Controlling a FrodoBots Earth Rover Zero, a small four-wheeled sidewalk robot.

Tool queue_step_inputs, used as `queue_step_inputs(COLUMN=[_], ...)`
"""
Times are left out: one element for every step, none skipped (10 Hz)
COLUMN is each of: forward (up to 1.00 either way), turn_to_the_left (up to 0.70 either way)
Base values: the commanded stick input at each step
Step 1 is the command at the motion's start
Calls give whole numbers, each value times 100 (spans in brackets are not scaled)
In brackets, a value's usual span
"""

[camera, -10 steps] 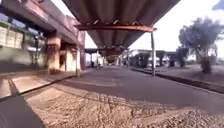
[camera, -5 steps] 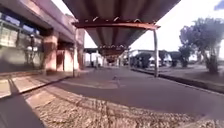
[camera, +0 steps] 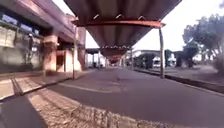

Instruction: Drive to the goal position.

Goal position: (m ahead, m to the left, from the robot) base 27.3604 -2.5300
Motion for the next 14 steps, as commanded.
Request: queue_step_inputs(forward=[70, 70, 70, 70, 70, 70, 70, 70, 70, 70, 70, 70, 70, 70], turn_to_the_left=[0, 0, 0, 0, 0, 3, 6, 9, 12, 11, 8, 6, 3, 0])
